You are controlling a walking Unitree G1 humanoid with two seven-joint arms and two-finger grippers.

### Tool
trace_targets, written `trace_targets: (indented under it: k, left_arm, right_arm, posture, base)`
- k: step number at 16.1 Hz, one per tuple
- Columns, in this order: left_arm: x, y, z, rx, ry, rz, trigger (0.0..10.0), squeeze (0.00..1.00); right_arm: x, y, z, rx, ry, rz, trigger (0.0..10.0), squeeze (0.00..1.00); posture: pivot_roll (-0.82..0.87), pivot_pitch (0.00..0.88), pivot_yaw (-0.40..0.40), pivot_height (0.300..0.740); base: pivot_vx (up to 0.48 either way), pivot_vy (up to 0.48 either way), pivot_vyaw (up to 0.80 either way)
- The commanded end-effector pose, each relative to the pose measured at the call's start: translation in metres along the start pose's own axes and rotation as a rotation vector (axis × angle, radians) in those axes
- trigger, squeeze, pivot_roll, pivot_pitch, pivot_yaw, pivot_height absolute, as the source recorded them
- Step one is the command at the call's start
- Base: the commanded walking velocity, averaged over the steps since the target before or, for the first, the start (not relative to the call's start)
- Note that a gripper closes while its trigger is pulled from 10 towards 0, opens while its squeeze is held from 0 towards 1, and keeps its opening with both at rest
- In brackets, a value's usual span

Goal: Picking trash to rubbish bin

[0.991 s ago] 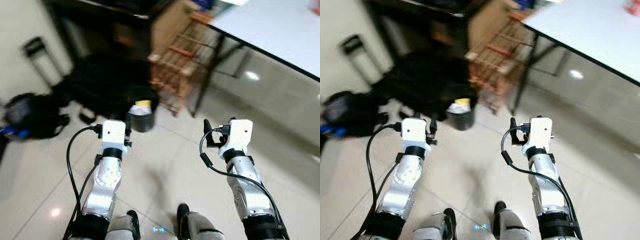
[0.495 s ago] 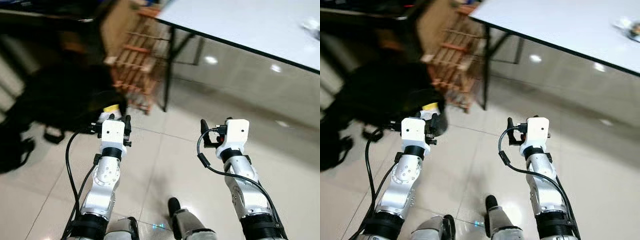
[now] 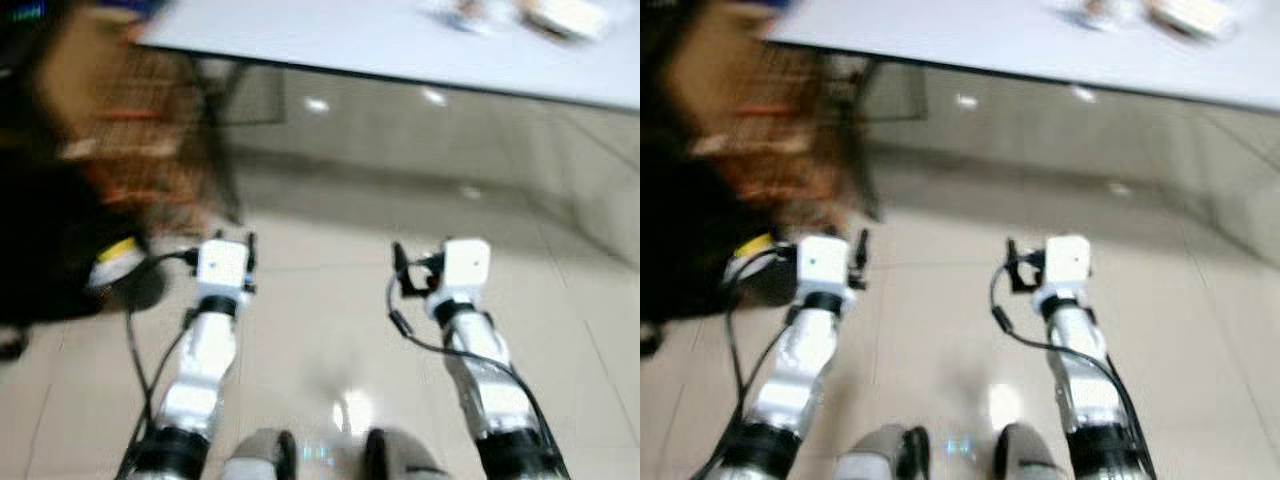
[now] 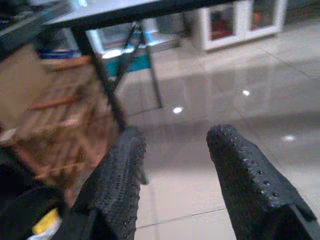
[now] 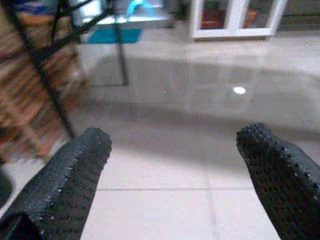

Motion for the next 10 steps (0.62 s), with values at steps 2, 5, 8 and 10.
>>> trace_targets:
  k: [2, 5, 8, 10]
  left_arm:
    - [0.0073, -0.0026, -0.0020, -0.010, -0.004, -0.015, 10.0, 0.00]
    - [0.0061, -0.0024, -0.0019, -0.009, -0.002, -0.013, 10.0, 0.00]
    - [0.0060, -0.0018, -0.0020, -0.012, -0.001, -0.015, 10.0, 0.00]
    - [0.0049, -0.0012, -0.0033, -0.022, 0.004, -0.011, 10.0, 0.00]
  right_arm:
    - [0.0083, -0.0037, -0.0054, -0.023, 0.008, -0.027, 10.0, 0.00]
    - [0.0081, -0.0037, -0.0045, -0.016, 0.007, -0.029, 10.0, 0.00]
    - [0.0087, -0.0040, -0.0055, -0.021, 0.006, -0.033, 10.0, 0.00]
    - [0.0089, -0.0040, -0.0054, -0.021, 0.007, -0.034, 10.0, 0.00]
  posture:
    - [-0.02, 0.247, 0.019, 0.740]
    - [-0.02, 0.252, 0.020, 0.740]
    - [-0.02, 0.255, 0.019, 0.740]
    - [-0.02, 0.257, 0.019, 0.740]
  base:
    - [0.000, 0.000, -0.80]
    - [0.000, 0.000, 0.00]
    - [0.000, 0.000, 0.00]
    - [0.000, 0.000, 0.00]
Point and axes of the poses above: a point about 5 cm out from each wrist's last joint towards the gripper, its own y axis pointing out of the wrist towards the gripper, its own z axis along the axis of the wrist's last joint, x = y × z, the point moved 5 cm from there along y, pointing out of the wrist towards the gripper, and after that the axes turned 6 degrees about y, right-handed, at the moved point
